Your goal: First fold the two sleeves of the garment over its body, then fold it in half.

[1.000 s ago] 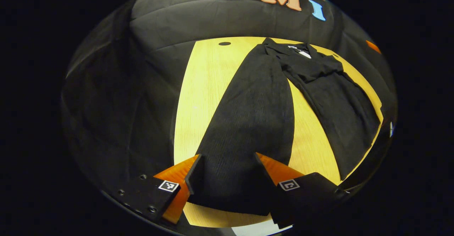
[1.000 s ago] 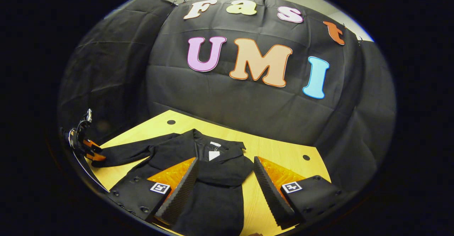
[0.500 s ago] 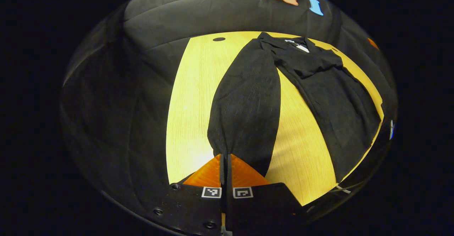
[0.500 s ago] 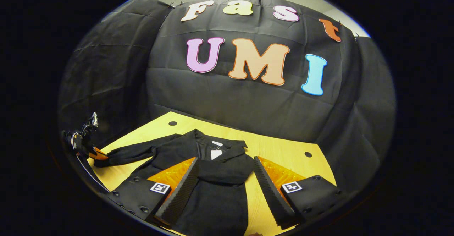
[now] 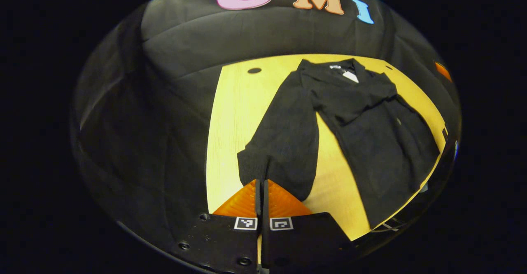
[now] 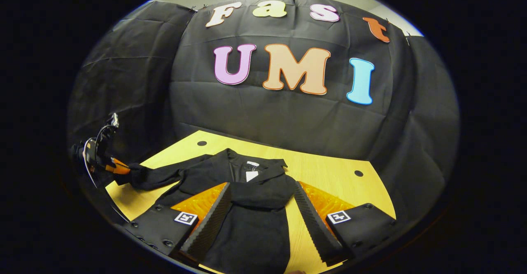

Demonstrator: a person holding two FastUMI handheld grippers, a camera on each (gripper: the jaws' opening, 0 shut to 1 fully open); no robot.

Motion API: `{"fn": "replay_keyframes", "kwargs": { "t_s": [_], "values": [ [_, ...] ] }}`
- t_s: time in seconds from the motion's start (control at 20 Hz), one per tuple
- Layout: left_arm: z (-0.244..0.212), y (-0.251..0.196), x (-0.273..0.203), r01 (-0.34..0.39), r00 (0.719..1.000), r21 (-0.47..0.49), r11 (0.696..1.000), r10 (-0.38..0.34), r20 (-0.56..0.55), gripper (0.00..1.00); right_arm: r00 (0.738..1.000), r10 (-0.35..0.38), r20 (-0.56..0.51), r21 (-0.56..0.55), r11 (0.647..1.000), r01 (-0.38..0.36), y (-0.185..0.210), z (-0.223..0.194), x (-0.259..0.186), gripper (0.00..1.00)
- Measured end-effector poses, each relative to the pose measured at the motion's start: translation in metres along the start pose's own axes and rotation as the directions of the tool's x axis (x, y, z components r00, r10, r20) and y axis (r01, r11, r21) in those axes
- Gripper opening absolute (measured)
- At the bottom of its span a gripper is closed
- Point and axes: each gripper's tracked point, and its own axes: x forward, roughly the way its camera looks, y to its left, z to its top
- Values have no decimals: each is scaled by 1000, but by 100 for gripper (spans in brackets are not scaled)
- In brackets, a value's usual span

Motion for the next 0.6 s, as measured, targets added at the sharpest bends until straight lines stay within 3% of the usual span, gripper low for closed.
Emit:
{"fn": "replay_keyframes", "kwargs": {
  "t_s": [0.35, 0.6],
  "values": [
    [108, -66, -8, 47, 985, 88, 995, -61, 159, 0, 1000, 8, 21, 42, 999, -9, -29, 2, -6, 98],
    [163, -126, -3, 109, 968, 151, 982, -139, 208, 0, 999, -10, 33, 72, 997, 8, -64, 0, -14, 98]
  ]
}}
